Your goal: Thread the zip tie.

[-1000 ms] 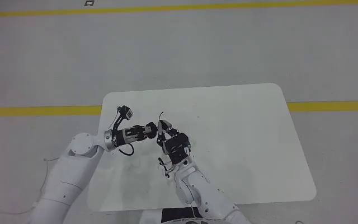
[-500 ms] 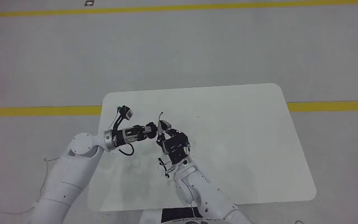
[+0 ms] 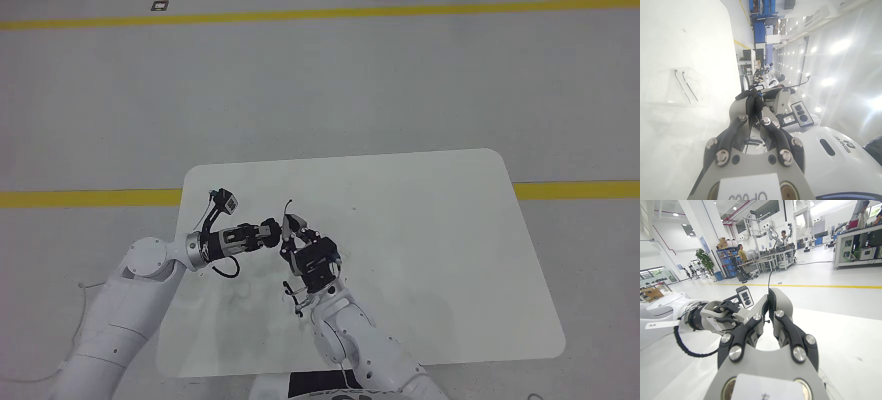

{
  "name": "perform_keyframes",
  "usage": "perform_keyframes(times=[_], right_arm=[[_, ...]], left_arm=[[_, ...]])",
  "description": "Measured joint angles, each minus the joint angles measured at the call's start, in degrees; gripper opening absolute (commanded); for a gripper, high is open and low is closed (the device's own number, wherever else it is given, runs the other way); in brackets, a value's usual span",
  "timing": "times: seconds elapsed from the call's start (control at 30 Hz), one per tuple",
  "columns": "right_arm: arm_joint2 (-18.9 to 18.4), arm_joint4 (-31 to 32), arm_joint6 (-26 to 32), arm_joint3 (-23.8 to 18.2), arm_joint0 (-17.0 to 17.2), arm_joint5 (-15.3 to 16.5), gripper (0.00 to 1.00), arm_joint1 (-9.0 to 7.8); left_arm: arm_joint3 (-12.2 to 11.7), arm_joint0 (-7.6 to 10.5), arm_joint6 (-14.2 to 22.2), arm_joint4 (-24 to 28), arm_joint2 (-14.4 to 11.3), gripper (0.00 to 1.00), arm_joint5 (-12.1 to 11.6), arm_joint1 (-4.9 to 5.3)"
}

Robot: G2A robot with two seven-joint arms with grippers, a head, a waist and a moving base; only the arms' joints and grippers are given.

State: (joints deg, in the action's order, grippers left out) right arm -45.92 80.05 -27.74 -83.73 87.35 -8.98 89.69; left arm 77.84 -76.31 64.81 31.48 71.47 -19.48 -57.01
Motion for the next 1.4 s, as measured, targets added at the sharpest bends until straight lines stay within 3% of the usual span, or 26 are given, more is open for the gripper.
perform_keyframes(times=[1.4], right_arm=[[-0.4, -0.5, 1.4, 0.5, 0.1, 0.8, 0.0, -0.03]], left_arm=[[0.0, 0.0, 0.0, 0.0, 0.0, 0.0, 0.0, 0.0]])
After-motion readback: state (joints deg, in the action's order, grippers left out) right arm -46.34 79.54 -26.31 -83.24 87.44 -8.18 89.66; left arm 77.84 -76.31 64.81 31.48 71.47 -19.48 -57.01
